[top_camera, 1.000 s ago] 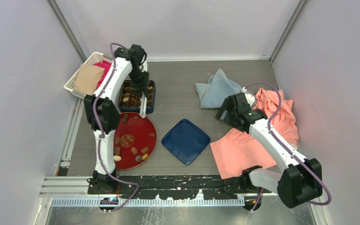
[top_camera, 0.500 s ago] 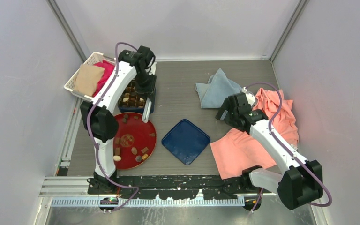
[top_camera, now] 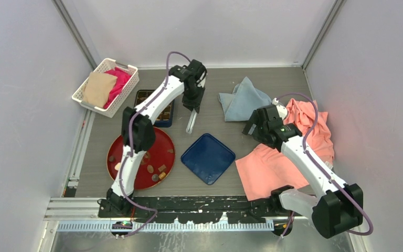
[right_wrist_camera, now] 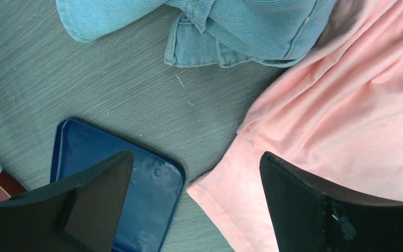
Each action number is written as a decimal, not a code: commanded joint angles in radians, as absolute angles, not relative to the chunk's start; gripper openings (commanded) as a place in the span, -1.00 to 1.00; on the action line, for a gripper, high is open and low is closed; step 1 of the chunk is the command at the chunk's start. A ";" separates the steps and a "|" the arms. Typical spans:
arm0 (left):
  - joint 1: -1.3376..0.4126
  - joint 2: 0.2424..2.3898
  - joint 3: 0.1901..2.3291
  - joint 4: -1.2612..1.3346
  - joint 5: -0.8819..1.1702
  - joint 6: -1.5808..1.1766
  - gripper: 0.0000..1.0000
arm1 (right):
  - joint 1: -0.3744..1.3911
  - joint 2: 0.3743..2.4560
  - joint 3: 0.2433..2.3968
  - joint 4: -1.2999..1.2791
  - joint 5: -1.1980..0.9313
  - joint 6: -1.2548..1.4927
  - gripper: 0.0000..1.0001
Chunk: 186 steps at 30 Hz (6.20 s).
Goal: Pack the chocolate
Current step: Place the clamp at the center of the board, then pick up the clamp from the center of the board, then pick up the fake chocolate from the plate.
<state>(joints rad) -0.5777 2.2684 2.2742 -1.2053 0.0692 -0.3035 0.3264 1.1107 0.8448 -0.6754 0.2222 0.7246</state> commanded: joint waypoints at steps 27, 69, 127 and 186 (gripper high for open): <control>-0.580 2.416 2.119 -0.795 -0.118 -0.405 -0.29 | 0.329 1.059 0.894 -0.738 0.283 0.732 0.92; -0.584 1.954 1.931 -1.140 -0.246 -0.334 -1.00 | 0.329 1.090 0.891 -0.695 0.251 0.738 0.92; -0.109 1.297 0.972 -1.206 -0.017 -0.636 -0.34 | 0.328 1.160 0.905 -0.629 0.192 0.718 0.91; 0.102 1.524 1.046 -1.111 0.066 -0.566 -0.06 | 0.329 1.173 0.913 -0.631 0.210 0.727 0.91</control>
